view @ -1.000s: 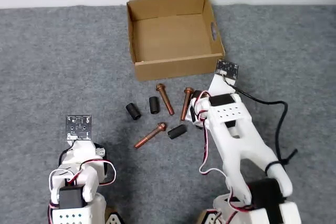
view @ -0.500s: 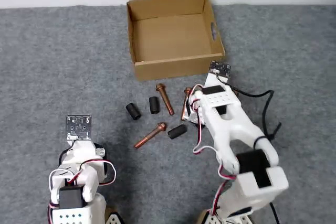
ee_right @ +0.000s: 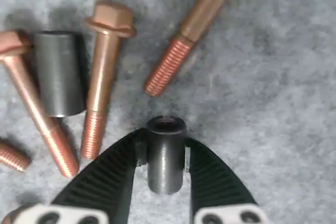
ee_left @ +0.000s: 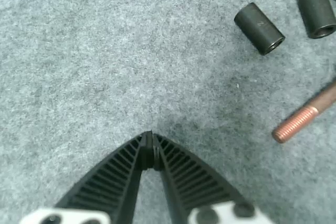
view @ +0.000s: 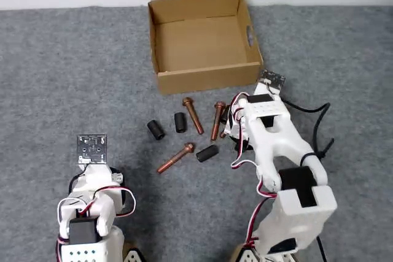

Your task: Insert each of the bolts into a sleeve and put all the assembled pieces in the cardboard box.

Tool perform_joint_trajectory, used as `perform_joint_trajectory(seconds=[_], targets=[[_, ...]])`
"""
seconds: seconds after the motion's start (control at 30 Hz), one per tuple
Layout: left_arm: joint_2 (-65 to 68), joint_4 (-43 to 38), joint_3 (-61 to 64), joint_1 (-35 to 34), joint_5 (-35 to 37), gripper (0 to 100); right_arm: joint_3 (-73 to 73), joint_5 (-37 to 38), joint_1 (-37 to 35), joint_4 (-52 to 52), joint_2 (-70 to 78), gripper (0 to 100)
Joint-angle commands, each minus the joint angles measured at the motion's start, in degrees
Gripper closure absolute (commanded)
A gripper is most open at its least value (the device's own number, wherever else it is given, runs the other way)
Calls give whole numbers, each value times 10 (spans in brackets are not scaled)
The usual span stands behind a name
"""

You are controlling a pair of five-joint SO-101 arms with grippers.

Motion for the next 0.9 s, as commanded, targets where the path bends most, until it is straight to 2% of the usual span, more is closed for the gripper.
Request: perform_joint_trajectory(seconds=[0.0,0.2,0.57,0.77,0.87], targets=[[-5,2,-1,-4,-1,994,-29,-4,-3,14,11,988],[-5,2,-1,-4,-1,994,-28,0,0,103,-84,990],[-5,2,-1,-4,-1,994,-18,64,0,267,-360,990],[-5,2,-1,-4,-1,994,95,63,5,298,-478,990],[-5,2,-1,-4,-1,994,166,66,40,298,-570,991]])
